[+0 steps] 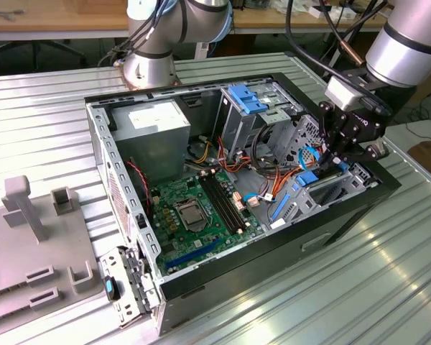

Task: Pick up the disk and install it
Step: 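Insert the second disk wire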

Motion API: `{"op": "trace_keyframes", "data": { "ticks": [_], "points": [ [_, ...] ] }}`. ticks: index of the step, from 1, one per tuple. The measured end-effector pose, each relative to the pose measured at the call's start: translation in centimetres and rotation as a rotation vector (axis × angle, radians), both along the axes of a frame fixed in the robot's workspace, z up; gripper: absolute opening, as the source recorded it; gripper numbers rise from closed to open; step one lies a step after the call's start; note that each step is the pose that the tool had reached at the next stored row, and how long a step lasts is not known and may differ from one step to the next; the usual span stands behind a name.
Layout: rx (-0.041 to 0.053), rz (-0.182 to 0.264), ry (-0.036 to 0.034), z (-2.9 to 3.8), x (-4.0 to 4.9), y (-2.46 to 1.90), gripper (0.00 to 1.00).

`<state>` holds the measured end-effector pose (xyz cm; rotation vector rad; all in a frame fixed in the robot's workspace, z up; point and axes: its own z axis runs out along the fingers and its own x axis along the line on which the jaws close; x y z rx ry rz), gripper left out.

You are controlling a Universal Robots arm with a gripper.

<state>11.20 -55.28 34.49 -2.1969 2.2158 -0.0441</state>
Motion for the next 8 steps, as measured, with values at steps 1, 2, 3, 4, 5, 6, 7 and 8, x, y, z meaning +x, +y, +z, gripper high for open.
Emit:
{"op": "trace_keyframes", "data": {
  "ticks": [1,2,3,4,5,6,7,8],
  "points": [
    [0.0002,0.000,0.0000,-0.05,0.00,0.00,0.16],
    [0.0005,0.000,0.0000,-0.10,0.00,0.00,0.16],
    [0.0006,0.000,0.0001,-0.17,0.00,0.00,0.16],
    [0.0009,0.000,0.0000,-0.23,0.00,0.00,0.16],
    [0.0013,0.000,0.0001,-0.31,0.00,0.00,0.16],
    [0.0023,0.000,0.0001,-0.55,0.00,0.00,0.16],
    [0.0026,0.000,0.0001,-0.65,0.00,0.01,0.16],
    [0.0028,0.000,0.0000,-0.67,0.00,0.00,0.16]
  ]
}}
